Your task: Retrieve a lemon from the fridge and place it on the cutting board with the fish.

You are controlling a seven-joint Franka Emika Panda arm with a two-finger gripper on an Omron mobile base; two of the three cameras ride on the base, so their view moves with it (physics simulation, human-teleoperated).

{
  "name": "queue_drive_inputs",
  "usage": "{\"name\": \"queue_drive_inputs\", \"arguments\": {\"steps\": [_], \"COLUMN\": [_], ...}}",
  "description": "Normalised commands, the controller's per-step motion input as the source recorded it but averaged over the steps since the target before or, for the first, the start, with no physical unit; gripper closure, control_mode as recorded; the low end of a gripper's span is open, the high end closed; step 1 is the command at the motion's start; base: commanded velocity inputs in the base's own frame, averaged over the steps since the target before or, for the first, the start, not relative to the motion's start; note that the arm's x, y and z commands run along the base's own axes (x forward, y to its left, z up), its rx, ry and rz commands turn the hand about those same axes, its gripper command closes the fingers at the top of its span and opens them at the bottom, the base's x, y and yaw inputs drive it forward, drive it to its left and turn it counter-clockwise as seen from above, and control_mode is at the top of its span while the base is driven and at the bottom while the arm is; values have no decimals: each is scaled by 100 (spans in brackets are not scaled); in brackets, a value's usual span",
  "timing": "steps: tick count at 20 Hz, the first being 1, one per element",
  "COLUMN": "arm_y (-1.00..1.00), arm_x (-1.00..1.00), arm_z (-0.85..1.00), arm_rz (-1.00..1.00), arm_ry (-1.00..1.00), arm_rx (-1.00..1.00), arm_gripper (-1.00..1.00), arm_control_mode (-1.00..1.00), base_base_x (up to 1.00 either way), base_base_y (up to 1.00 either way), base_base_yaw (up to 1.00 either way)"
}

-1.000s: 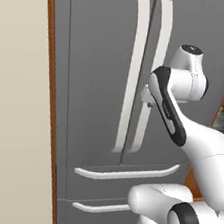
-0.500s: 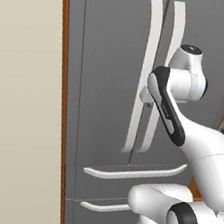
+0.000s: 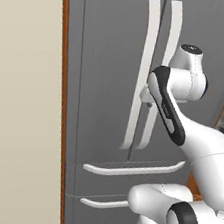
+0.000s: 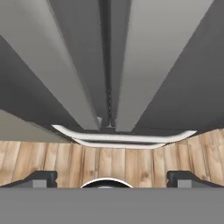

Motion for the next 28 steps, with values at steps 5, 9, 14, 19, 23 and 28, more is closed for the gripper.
{"name": "queue_drive_inputs", "arguments": {"steps": [5,9,14,19,23,28], "arm_y": [0,0,0,-10,-12,-14], "arm_x": [0,0,5,21,35,18], "arm_z": [0,0,-1,-18,-12,-1], "arm_rz": [0,0,0,6,8,7], "arm_ry": [0,0,-1,-16,-25,-15], "arm_rx": [0,0,0,0,1,0], "arm_gripper": [-100,-100,-100,-100,-100,-100], "arm_control_mode": [100,100,-100,-100,-100,-100], "base_base_x": [-39,-3,0,0,0,0], "base_base_y": [0,0,0,0,0,0], "base_base_yaw": [-3,0,0,0,0,0]}}
